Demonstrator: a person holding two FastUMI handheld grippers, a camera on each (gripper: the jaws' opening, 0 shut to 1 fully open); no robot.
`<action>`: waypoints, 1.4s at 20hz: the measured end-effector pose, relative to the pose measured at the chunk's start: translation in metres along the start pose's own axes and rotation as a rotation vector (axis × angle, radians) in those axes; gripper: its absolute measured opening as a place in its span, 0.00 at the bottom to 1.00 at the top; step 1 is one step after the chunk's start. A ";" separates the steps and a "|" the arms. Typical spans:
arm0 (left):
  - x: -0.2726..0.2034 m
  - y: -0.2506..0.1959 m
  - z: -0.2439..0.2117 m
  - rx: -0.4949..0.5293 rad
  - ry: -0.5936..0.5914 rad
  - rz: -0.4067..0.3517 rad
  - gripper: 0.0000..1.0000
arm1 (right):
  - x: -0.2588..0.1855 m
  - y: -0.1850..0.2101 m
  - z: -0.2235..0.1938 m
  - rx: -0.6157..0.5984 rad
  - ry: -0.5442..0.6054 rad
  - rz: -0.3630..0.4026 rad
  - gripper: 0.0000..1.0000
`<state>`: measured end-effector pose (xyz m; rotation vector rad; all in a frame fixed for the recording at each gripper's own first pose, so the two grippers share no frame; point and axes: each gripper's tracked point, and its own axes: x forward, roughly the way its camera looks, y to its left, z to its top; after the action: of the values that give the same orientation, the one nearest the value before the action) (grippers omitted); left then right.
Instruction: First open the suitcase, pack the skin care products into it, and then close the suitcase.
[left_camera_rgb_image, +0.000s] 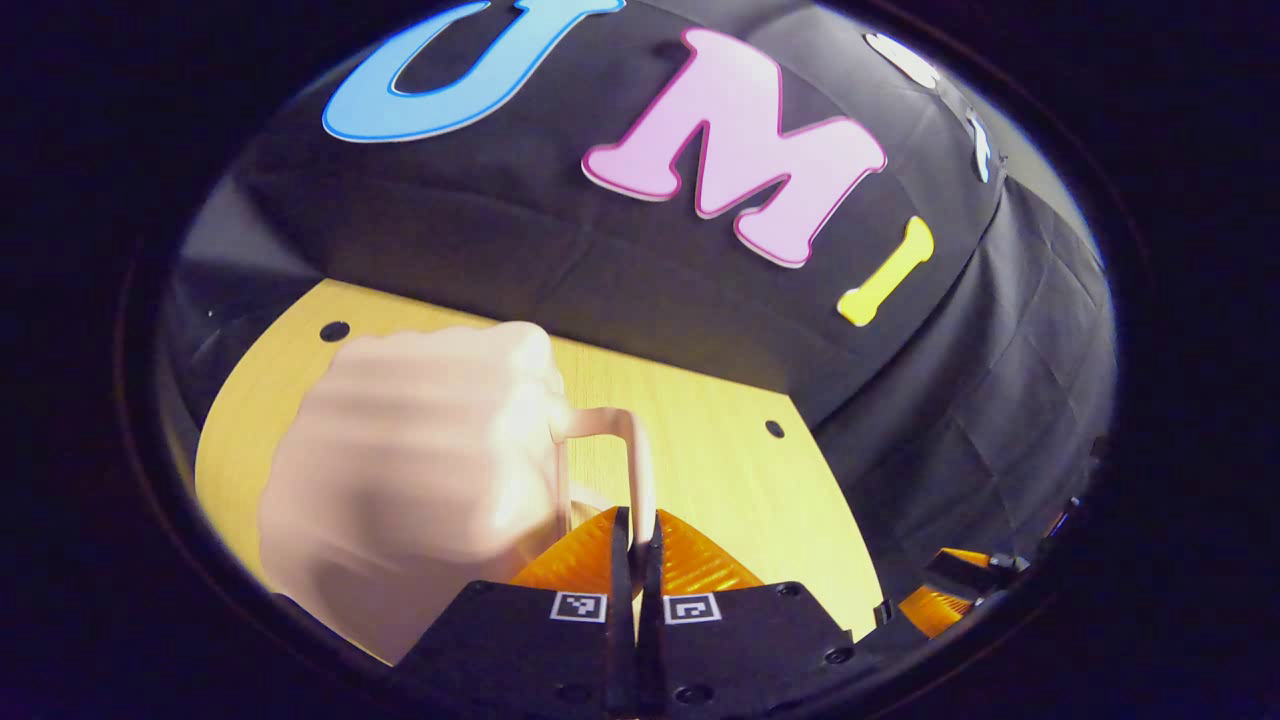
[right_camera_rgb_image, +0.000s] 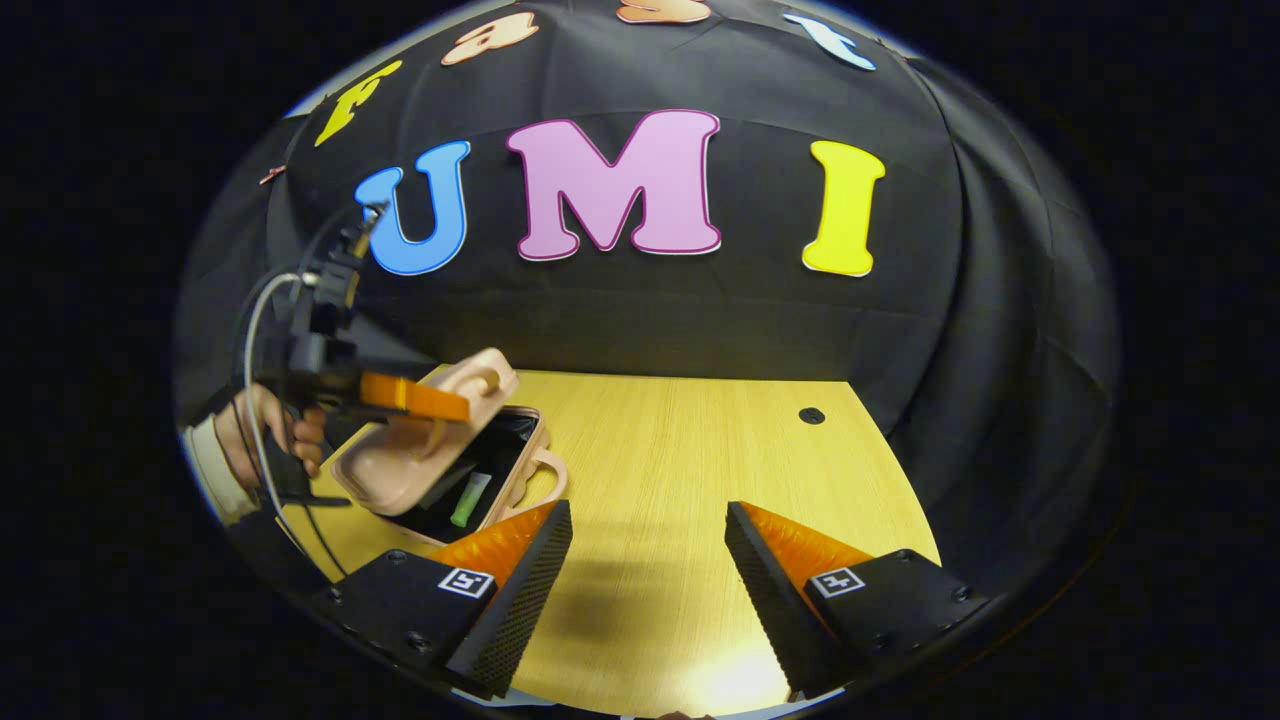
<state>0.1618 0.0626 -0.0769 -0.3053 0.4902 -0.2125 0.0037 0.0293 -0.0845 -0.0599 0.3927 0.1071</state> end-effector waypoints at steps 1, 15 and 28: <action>0.007 0.001 -0.010 0.009 0.024 0.031 0.06 | -0.001 -0.006 -0.001 0.005 -0.003 0.002 0.98; -0.032 -0.026 -0.006 -0.025 -0.218 0.197 0.84 | -0.018 -0.056 0.001 0.095 -0.045 0.054 0.97; -0.282 -0.045 0.010 0.207 -0.686 0.201 0.96 | -0.093 0.024 0.036 0.077 -0.323 -0.042 0.97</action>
<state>-0.0817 0.0999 0.0676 -0.1099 -0.1809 0.0446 -0.0705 0.0478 -0.0167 0.0250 0.0731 0.0590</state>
